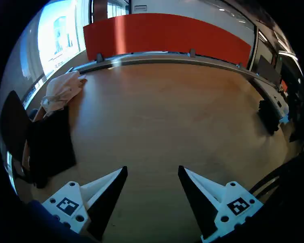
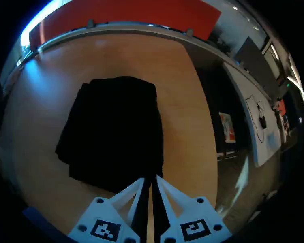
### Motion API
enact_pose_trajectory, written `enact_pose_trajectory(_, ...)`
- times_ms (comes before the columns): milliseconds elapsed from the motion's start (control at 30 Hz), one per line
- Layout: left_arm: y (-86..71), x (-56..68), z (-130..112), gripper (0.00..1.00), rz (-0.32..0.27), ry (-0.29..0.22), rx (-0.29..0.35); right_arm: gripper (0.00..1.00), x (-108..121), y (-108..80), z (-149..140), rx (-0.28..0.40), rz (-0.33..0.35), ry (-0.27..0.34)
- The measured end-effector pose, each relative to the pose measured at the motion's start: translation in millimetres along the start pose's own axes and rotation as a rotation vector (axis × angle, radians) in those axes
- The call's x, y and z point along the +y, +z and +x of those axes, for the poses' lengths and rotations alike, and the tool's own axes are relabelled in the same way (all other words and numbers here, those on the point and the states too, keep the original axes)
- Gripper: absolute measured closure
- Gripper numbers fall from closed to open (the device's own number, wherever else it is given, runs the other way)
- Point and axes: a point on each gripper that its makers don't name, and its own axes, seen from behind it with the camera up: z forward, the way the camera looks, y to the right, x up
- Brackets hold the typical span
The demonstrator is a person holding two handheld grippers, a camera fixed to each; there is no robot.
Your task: Fold towel
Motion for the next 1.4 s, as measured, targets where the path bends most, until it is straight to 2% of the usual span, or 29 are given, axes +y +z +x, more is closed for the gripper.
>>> enact_pose_trajectory(333, -0.1, -1.2, 0, 0.07, 0.002, 0.001, -0.001, 0.95, 4, 3.3, 1, 0.006, -0.022, 0.016)
enact_pose_trajectory(467, -0.2, -1.8, 0, 0.07, 0.002, -0.001, 0.0, 0.9, 3, 1.8, 1, 0.016, -0.029, 0.02)
enact_pose_trajectory(667, -0.5, -3.8, 2, 0.07, 0.004, -0.006, 0.005, 0.67, 7, -6.3, 1, 0.04, -0.057, 0.03)
enact_pose_trajectory(867, -0.1, -4.0, 5, 0.07, 0.002, -0.006, 0.01, 0.37, 10, -15.6, 1, 0.065, -0.084, 0.04)
enact_pose_trajectory(933, 0.1, -3.7, 6, 0.07, 0.0, -0.005, 0.012, 0.32, 10, -18.0, 1, 0.072, -0.09, 0.042)
enact_pose_trajectory(1067, 0.2, -2.9, 7, 0.07, -0.002, -0.004, 0.016, 0.02, 7, -22.7, 3, 0.092, -0.095, 0.044)
enact_pose_trajectory(1400, 0.1, -4.3, 12, 0.07, -0.006, -0.008, 0.028, 0.0, -2, -31.7, 14, 0.131, -0.099, 0.039)
